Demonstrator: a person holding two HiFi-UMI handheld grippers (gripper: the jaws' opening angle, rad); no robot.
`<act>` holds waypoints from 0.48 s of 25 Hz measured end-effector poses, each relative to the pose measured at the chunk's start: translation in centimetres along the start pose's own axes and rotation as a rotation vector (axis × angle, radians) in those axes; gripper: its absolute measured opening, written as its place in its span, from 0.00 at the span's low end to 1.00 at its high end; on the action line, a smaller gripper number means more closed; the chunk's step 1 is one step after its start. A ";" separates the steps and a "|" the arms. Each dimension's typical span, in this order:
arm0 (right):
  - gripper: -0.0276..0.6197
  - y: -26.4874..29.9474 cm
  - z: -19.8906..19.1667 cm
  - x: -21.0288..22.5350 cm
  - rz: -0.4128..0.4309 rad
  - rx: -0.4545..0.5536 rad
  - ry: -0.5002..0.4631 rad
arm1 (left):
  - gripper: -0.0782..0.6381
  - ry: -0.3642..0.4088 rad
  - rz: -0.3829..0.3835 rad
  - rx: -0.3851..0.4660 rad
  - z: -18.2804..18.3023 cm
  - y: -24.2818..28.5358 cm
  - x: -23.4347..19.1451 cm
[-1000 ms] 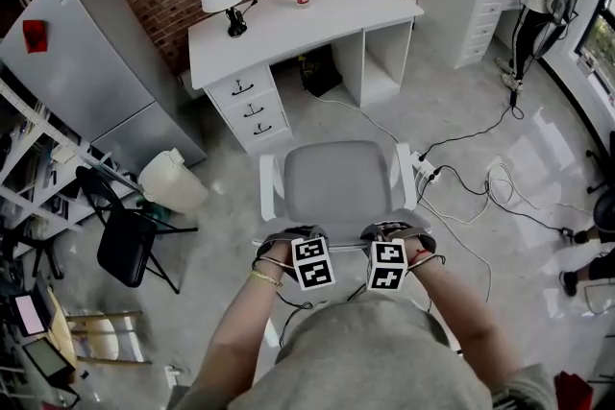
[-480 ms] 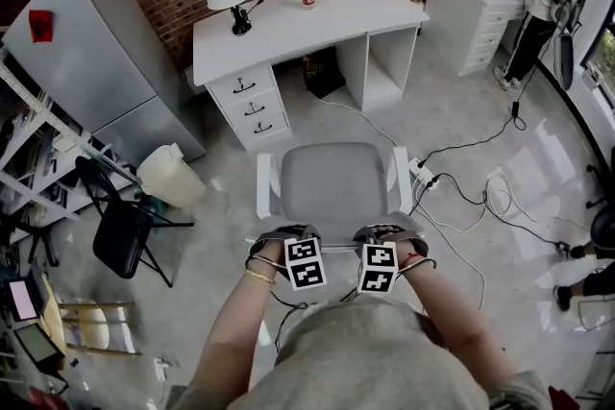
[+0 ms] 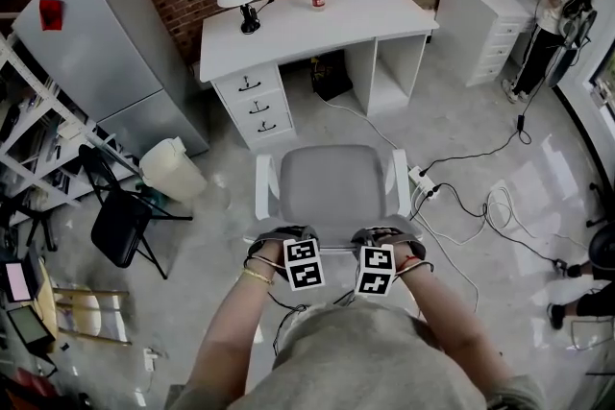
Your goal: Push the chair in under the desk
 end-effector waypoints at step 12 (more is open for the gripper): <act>0.09 0.0 -1.3 1.9 -0.004 0.010 -0.036 | 0.20 -0.020 0.019 -0.029 1.0 0.9 -1.6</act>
Point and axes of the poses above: the fingertips, and each gripper's own axes: y forward along the fingers, x to its right, z out of its top, the point moved 8 cm from there along -y, backward along the fingers, and after that the axes turned 7 degrees about z, right-handed, at the moved point
